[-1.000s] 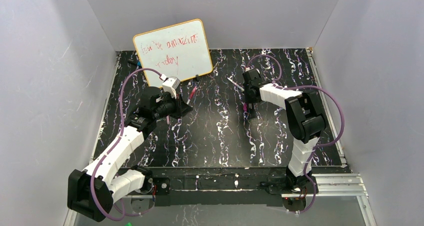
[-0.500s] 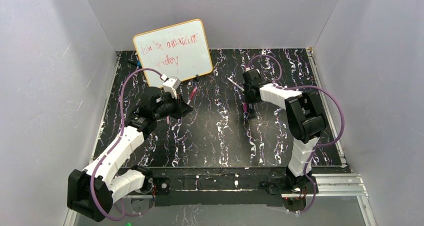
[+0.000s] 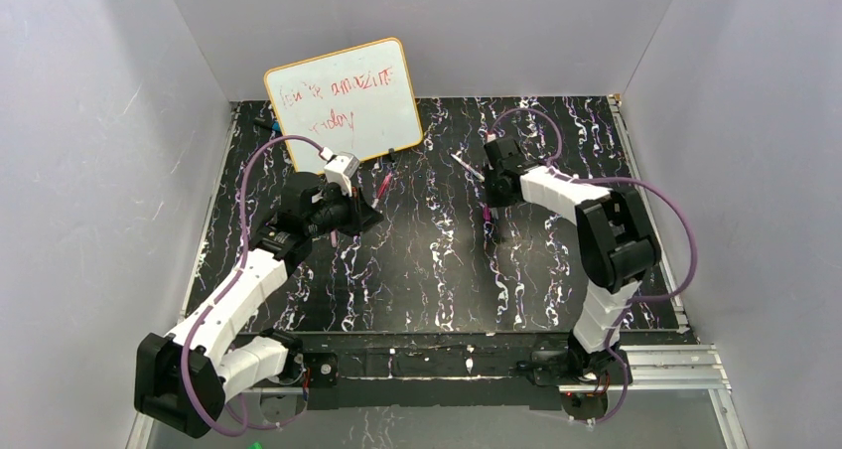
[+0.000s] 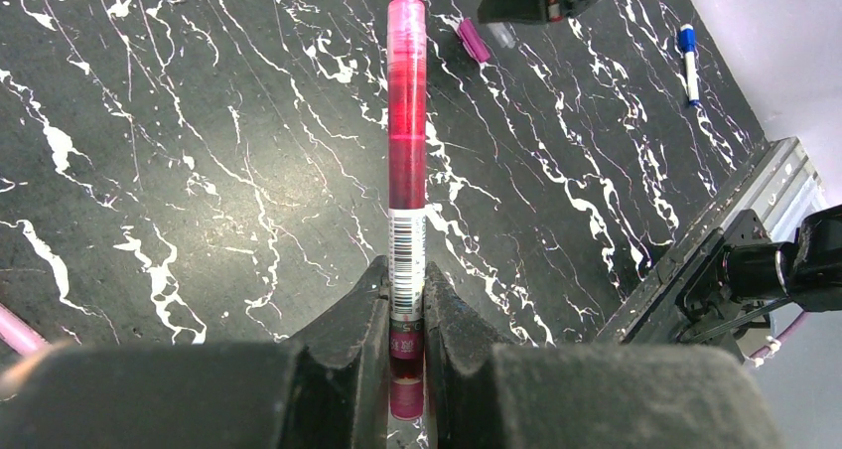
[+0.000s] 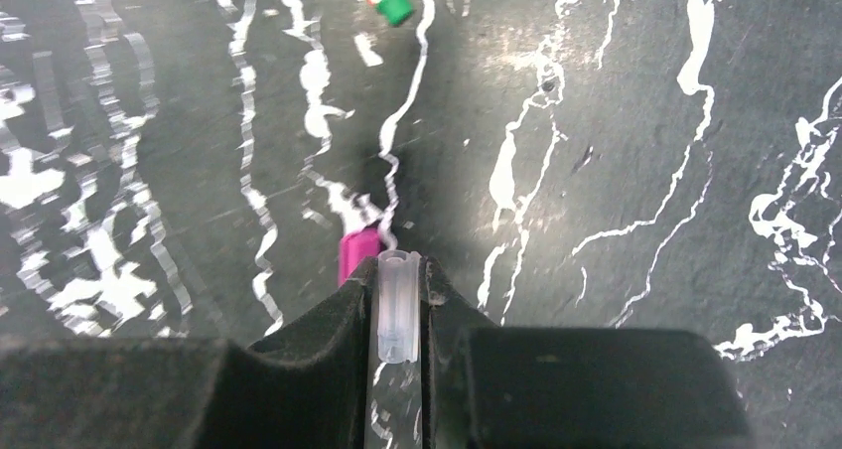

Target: Insert the pens into the pen caps

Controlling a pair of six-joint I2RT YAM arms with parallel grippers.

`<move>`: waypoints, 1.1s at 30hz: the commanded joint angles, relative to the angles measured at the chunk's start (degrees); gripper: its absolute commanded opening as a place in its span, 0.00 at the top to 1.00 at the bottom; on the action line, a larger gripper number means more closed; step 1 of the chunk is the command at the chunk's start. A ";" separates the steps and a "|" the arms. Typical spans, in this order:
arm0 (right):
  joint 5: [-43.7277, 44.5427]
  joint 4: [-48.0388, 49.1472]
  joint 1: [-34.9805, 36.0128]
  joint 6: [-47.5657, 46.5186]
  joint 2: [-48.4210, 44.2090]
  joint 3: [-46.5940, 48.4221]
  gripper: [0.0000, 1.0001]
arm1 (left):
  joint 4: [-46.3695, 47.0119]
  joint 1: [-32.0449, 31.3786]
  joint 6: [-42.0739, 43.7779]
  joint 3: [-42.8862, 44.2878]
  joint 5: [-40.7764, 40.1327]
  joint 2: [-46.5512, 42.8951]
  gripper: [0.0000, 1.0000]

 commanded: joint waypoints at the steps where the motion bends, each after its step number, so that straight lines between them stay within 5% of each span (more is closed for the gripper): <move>1: -5.58 1.54 0.24 -0.70 -10.32 0.82 0.88 | -0.77 -0.31 0.66 2.01 1.84 0.26 1.00; 18: -18.76 16.99 6.63 2.54 -28.80 0.82 0.84 | 10.09 -5.96 -9.19 -1.73 5.10 -0.08 1.00; 33: -19.26 48.88 11.46 14.96 -42.29 -14.24 0.82 | 54.24 -10.49 -38.20 -14.70 4.13 -0.97 1.00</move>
